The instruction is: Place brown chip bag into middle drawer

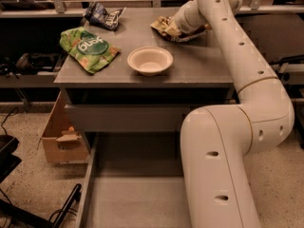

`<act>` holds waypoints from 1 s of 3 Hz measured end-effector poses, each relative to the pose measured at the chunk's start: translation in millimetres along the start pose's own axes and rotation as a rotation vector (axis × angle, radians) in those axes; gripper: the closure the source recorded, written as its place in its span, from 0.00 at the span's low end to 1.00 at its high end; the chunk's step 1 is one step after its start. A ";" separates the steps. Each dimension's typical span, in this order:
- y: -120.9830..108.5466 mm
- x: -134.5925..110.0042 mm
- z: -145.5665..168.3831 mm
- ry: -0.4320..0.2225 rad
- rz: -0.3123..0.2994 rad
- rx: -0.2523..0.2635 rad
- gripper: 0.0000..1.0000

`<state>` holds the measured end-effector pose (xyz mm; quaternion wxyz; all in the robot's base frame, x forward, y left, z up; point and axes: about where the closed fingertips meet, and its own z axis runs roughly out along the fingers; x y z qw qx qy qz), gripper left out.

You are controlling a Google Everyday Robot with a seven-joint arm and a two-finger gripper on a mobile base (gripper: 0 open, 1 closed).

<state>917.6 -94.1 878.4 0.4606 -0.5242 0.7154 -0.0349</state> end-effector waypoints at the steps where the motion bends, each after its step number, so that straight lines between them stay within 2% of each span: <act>1: 0.0 0.0 0.0 0.000 0.000 0.000 1.00; 2: -10.9 -19.8 -21.1 -0.012 -0.060 0.023 1.00; 3: -32.7 -49.1 -72.9 -0.031 -0.142 0.076 1.00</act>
Offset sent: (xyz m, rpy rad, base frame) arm -0.0222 -0.0008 0.0785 -0.0784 -0.1292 0.0567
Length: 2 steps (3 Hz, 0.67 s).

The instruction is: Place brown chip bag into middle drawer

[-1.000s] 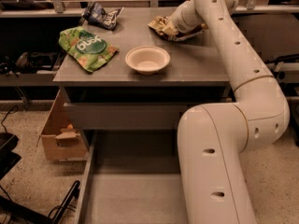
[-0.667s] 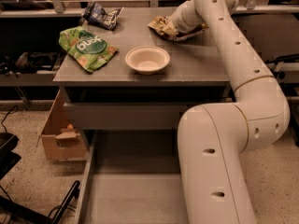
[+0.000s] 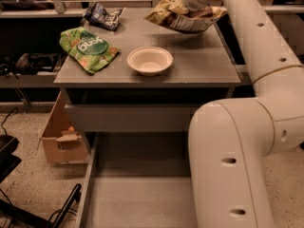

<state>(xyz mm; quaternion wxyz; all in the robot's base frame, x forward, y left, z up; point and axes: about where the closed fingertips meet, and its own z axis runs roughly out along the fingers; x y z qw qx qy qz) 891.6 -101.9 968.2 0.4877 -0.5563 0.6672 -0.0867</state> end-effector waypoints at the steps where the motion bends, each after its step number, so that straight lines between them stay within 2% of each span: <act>1: -26.8 -29.1 -73.8 0.008 -0.076 0.050 1.00; 2: -34.3 -45.5 -151.3 0.037 -0.102 0.086 1.00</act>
Offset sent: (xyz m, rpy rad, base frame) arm -0.2107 -0.0534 0.1627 -0.1385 -0.1339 -0.0601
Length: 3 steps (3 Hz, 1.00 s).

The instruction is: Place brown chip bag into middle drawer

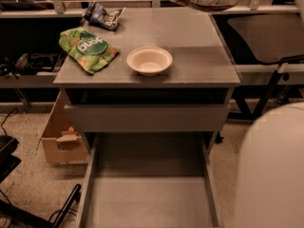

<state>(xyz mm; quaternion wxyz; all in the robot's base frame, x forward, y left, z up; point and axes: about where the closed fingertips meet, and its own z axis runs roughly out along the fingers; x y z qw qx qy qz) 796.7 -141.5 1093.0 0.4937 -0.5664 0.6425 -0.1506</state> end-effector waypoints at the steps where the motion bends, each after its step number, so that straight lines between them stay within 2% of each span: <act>1: -13.1 -5.4 -84.8 0.007 0.044 0.091 1.00; 2: -14.1 -43.6 -190.2 -0.075 0.063 0.225 1.00; 3: 17.3 -86.5 -231.7 -0.187 0.036 0.273 1.00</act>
Offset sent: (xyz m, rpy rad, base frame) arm -0.2693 -0.0661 -0.0401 0.1092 -0.0472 -0.1470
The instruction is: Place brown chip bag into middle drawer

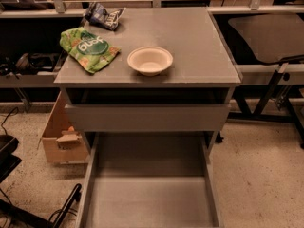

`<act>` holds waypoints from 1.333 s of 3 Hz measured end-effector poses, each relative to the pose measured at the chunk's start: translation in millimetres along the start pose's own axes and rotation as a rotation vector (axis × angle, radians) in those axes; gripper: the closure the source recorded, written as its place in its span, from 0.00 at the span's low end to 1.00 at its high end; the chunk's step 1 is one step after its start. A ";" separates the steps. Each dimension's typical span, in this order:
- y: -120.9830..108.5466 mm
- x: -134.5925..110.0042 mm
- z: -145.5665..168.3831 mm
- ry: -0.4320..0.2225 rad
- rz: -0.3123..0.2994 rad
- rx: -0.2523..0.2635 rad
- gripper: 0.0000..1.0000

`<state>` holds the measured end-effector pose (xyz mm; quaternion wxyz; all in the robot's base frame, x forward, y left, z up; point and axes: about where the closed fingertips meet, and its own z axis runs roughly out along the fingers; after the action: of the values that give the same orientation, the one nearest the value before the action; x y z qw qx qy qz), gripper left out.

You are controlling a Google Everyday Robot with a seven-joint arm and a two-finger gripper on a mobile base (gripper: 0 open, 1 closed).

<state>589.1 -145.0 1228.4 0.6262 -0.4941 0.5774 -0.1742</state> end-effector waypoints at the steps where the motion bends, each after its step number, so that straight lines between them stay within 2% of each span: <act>1: 73.8 18.4 -6.2 -0.022 0.004 -0.090 1.00; 2: 156.9 79.1 -17.8 -0.001 0.069 -0.206 1.00; 3: 198.5 112.8 -43.7 0.007 0.095 -0.242 1.00; 4: 226.1 131.2 -46.1 -0.056 0.086 -0.298 1.00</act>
Offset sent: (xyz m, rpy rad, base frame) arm -0.0852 -0.0436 -0.2962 0.0410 0.3449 0.1211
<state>503.8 -165.7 977.9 0.5688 -0.5610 0.5998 -0.0454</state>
